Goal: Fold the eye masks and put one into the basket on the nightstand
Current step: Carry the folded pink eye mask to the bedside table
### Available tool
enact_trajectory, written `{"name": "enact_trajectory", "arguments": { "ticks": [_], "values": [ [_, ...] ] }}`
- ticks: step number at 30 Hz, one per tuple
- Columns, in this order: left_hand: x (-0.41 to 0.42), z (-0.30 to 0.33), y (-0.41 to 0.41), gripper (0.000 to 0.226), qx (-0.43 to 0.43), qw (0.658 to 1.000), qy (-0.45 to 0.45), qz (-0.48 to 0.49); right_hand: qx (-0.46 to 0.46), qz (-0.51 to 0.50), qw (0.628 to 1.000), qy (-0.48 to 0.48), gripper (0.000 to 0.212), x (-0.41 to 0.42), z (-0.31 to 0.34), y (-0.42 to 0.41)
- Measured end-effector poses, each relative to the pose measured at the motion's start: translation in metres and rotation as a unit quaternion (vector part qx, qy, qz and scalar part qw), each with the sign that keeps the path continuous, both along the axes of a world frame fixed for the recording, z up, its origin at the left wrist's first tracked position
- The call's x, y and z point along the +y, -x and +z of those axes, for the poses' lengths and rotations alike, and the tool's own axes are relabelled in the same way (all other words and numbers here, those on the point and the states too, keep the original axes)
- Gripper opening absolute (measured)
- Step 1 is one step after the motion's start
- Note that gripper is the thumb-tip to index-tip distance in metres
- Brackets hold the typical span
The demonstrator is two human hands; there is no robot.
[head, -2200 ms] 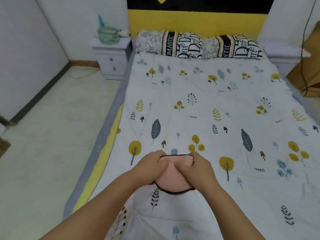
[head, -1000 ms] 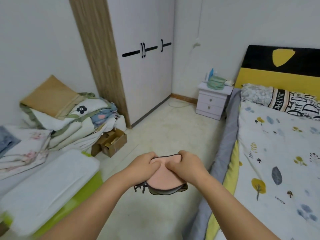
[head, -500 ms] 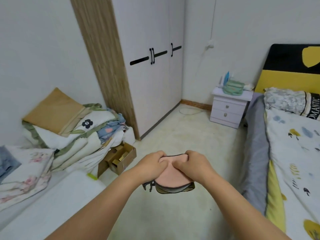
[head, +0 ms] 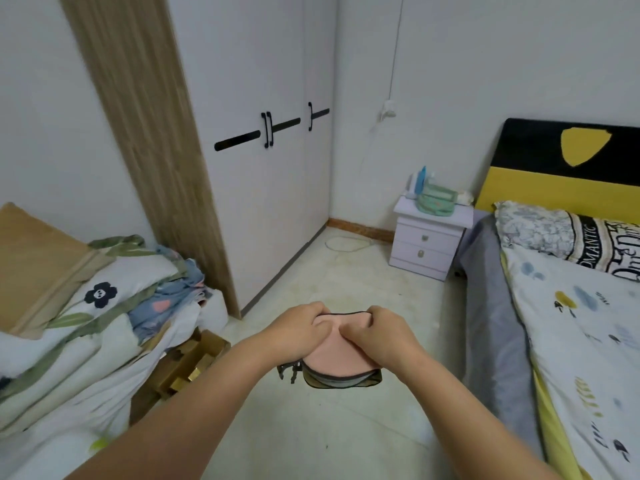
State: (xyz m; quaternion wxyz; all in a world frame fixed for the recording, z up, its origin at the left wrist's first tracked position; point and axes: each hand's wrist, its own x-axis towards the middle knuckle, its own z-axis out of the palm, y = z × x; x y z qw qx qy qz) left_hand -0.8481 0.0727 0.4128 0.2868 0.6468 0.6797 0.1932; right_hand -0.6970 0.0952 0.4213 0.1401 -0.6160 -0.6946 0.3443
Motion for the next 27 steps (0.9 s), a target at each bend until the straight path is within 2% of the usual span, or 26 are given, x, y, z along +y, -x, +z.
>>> {"name": "enact_trajectory", "arguments": {
  "ticks": [3,9,13,27],
  "values": [
    [0.053,0.002,0.020,0.028,-0.005,0.999,-0.010,-0.035,0.007,-0.039,0.999,-0.002,0.032,0.042,0.003,0.018],
    [0.147,0.007,0.043,0.028,0.005,0.995,-0.018,-0.100,0.026,-0.118,0.993,0.009,0.020,0.117,0.005,0.042],
    [0.205,0.004,0.041,0.028,0.006,0.991,-0.010,-0.134,0.010,-0.159,0.987,0.013,0.023,0.165,0.002,0.045],
    [0.424,-0.004,-0.030,0.031,0.021,0.986,0.005,-0.166,-0.015,-0.182,0.983,-0.005,0.023,0.376,-0.003,-0.023]
  ]
}}
